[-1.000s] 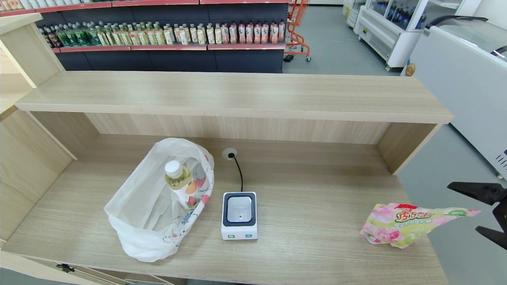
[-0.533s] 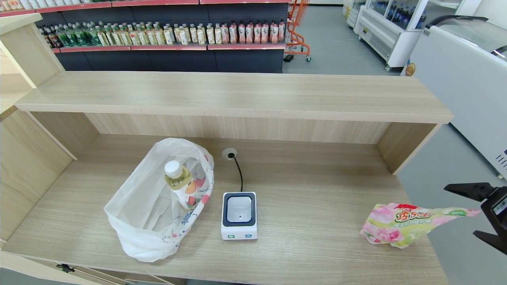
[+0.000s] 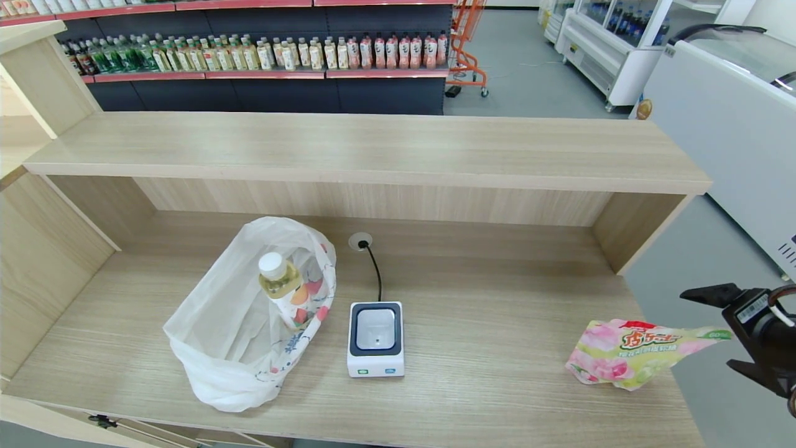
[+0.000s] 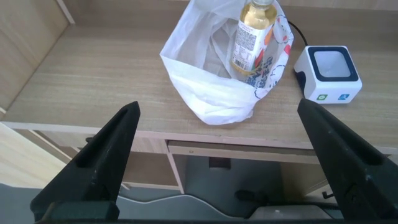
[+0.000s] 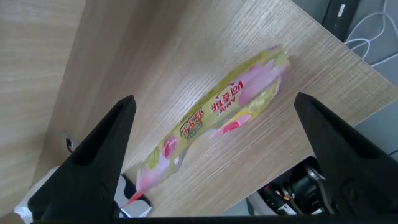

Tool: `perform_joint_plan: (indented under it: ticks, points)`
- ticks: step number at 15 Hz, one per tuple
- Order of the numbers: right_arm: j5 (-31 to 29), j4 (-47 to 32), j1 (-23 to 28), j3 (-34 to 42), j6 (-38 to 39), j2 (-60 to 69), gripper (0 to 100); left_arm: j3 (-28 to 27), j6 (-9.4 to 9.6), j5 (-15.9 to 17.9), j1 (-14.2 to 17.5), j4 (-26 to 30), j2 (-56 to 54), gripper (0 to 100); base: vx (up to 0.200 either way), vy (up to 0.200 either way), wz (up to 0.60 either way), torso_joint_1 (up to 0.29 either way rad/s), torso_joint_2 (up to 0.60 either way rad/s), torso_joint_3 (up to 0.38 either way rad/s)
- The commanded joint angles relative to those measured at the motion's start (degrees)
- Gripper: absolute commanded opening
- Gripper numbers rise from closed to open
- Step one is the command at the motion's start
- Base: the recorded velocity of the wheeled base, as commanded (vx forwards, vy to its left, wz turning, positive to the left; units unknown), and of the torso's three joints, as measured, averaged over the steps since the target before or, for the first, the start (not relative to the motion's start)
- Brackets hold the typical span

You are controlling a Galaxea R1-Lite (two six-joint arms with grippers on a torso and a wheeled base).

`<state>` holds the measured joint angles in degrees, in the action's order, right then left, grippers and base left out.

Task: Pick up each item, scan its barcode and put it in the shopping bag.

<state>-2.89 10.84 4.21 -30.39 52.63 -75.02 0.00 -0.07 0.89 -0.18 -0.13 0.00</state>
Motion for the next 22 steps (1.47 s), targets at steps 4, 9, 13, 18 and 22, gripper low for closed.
perform_joint_plan:
  ticks: [4,9,13,18,22]
  points:
    - [-0.19,9.64,0.19,1.3,0.46,-15.42,100,0.0,-0.01,-0.01,0.01,-0.04,0.09,100,0.0,0.0,0.0,0.0,0.0,0.0]
    - [-0.36,17.02,-2.01,2.18,-2.0,-23.24,100,0.0,-0.01,-0.01,0.01,-0.04,0.09,100,0.0,0.0,0.0,0.0,0.0,0.0]
    - [-0.19,22.12,-4.38,2.62,-2.35,-23.68,0,0.0,-0.01,-0.01,0.01,-0.04,0.09,100,0.0,0.0,0.0,0.0,0.0,0.0]
    - [-0.19,22.21,-4.47,4.73,-11.49,-24.21,0,0.0,-0.01,-0.01,0.01,-0.04,0.09,100,0.0,0.0,0.0,0.0,0.0,0.0]
    - [3.59,24.49,-5.7,4.55,-21.51,-22.36,0,0.0,-0.01,-0.01,0.01,-0.04,0.09,100,0.0,0.0,0.0,0.0,0.0,0.0]
